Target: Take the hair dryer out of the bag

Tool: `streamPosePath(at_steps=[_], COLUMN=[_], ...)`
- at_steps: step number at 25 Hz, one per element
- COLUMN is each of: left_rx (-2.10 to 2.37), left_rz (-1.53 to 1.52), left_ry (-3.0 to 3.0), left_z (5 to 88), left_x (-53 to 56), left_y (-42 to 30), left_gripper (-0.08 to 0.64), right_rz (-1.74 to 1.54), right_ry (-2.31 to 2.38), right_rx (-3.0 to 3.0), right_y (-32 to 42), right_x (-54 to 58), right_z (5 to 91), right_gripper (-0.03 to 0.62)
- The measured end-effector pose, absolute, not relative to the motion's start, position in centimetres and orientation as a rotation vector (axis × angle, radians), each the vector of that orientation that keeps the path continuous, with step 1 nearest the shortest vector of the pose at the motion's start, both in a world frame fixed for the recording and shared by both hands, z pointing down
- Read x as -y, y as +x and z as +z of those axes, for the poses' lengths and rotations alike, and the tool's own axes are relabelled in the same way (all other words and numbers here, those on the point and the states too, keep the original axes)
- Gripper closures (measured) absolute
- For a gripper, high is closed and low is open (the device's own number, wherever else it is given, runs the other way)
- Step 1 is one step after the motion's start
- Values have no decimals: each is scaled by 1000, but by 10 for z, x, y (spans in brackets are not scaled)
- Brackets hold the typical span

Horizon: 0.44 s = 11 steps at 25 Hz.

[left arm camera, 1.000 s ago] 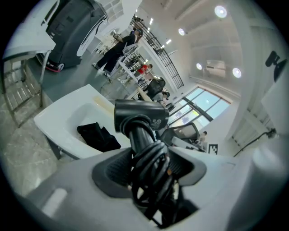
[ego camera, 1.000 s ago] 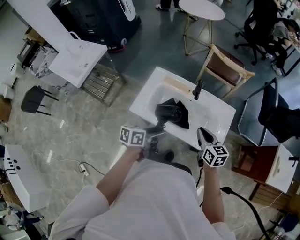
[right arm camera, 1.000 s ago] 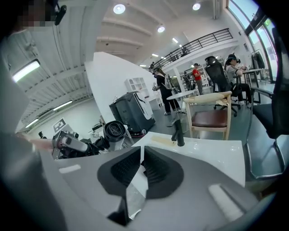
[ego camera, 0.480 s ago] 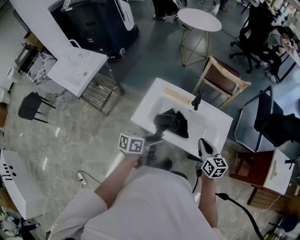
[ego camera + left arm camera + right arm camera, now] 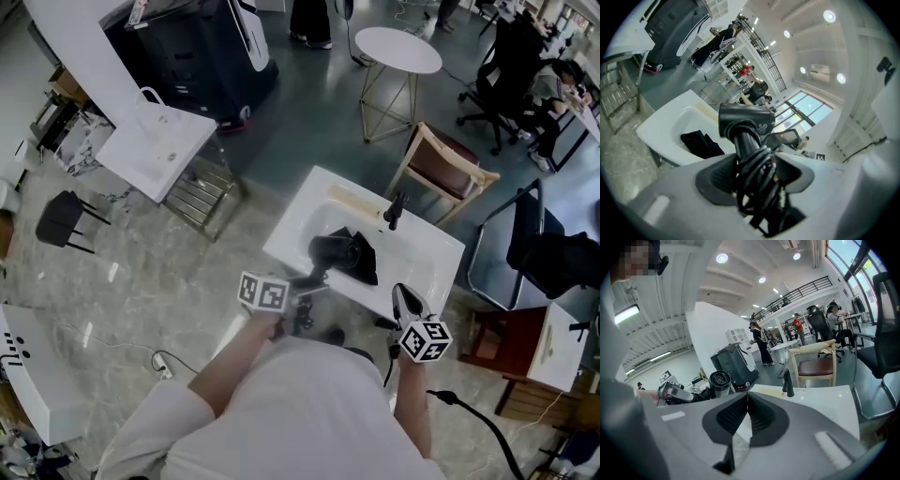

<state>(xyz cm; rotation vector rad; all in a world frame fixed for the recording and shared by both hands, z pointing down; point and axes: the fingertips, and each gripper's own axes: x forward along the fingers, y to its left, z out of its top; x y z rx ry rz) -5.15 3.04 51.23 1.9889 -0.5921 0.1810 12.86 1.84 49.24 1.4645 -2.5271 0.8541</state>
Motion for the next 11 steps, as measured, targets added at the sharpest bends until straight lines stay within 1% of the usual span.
streamPosePath(at_steps=[11], left_rx=[586], left_rz=[164], left_ry=[1992], left_z=[511], left_x=[-28], left_y=[-54], left_gripper=[314], right_rz=[844], right_ry=[1459], right_rx=[2523], right_y=[124], right_x=[-20], right_z=[491], right_gripper=[586])
